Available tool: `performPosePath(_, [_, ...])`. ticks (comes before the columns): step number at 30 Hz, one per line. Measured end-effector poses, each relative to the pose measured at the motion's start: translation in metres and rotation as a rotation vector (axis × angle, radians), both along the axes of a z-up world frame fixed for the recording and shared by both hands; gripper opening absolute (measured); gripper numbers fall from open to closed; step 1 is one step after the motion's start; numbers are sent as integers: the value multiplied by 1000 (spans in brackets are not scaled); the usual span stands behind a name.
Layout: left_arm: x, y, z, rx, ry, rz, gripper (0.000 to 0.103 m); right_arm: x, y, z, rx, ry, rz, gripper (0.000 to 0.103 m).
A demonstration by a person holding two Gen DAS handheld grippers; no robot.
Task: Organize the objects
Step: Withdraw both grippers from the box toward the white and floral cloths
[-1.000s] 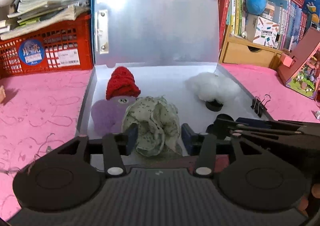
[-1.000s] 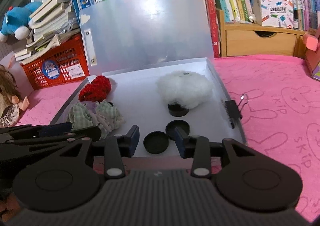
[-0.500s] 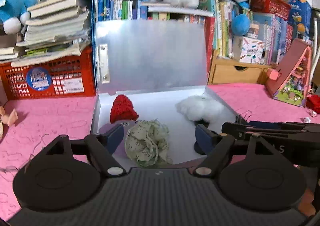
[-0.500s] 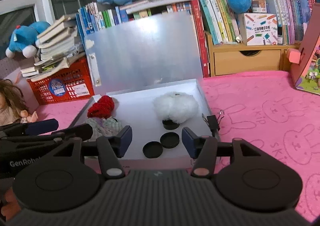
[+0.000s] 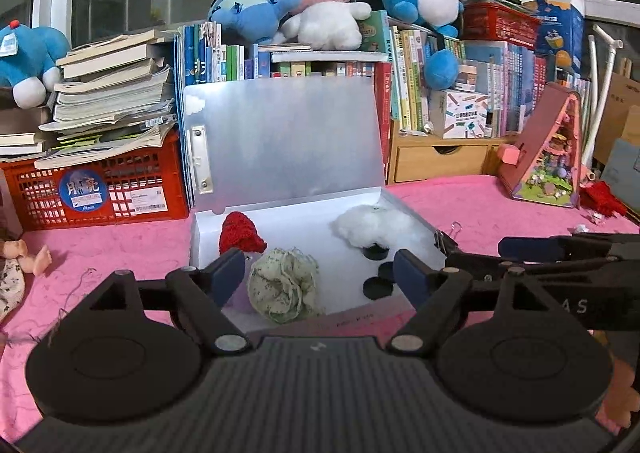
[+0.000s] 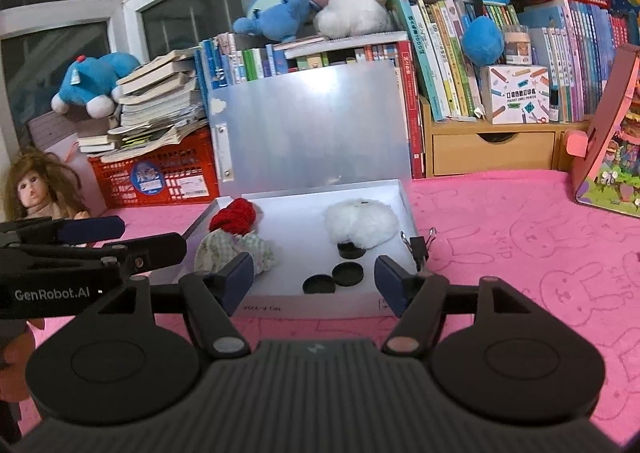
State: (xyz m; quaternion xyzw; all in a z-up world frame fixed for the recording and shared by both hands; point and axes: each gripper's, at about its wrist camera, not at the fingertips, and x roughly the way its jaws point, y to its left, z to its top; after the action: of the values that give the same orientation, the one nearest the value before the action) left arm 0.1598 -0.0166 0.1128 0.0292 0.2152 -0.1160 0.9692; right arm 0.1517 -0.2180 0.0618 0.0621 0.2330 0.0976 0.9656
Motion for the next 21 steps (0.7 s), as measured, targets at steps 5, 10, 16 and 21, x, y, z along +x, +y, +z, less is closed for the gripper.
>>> performPosePath(5, [-21, 6, -5, -3, 4, -19, 85, -18, 6, -5, -36, -7, 24, 81])
performPosePath(10, [-39, 11, -15, 3, 18, -23, 85, -33, 12, -13, -58, -2, 46, 81])
performPosePath(16, [-59, 18, -34, 1, 38, -24, 86, -54, 18, -26, -64, 11, 60, 84])
performPosePath(21, [-67, 20, -50, 23, 69, -13, 86, -73, 21, -41, -59, 23, 77, 85])
